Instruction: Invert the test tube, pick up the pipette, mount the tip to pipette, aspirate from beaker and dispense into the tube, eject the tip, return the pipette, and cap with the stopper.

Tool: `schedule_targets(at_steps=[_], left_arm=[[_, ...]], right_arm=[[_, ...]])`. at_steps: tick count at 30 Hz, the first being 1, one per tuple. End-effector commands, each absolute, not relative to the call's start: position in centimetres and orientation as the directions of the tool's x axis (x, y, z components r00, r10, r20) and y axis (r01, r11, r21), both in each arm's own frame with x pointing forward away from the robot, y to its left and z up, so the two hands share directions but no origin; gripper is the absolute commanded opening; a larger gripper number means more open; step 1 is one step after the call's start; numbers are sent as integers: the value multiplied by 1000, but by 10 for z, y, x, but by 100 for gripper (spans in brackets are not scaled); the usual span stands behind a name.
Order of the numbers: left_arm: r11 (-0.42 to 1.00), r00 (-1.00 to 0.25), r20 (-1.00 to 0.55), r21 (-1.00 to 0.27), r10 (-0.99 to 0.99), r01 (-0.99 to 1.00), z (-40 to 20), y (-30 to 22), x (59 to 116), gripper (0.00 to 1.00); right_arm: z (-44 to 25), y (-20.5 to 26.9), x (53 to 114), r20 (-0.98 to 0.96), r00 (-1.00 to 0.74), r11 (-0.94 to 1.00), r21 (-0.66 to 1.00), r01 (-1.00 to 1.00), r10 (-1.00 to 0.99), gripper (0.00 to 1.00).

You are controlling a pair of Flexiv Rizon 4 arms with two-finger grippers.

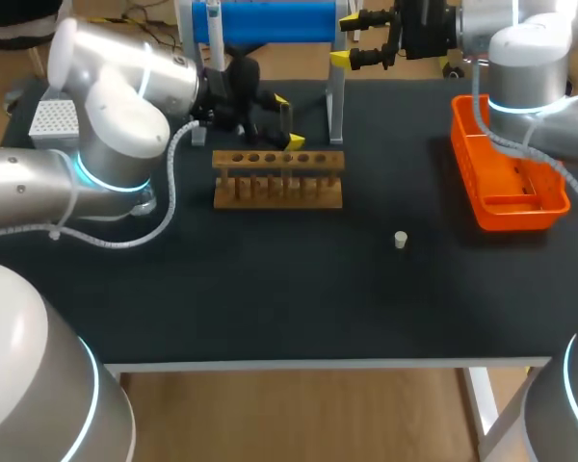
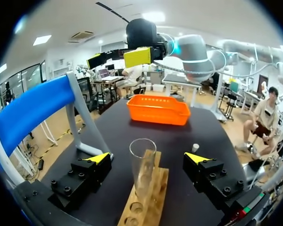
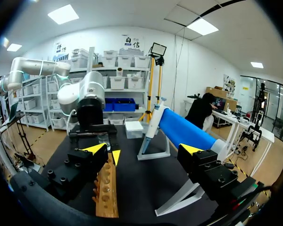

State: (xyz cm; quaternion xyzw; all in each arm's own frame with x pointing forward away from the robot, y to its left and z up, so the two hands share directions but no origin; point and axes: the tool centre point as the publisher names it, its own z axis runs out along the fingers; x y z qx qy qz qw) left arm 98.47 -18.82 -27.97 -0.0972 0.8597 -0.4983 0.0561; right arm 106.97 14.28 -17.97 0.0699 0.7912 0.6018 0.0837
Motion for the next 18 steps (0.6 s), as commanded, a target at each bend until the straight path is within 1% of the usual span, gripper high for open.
schedule_targets(at_steps=[1,18], left_arm=[[500,-976,-1,-859,-216,-110,-284,-188,988,100],[548,-985,-21,-833,-173,-78,-286,-186,1004,100]], right_arm=[[-179,141,1070,-46,-977,268,963,11,208,100],[-179,141,1070,-46,-977,268,963,11,208,100]])
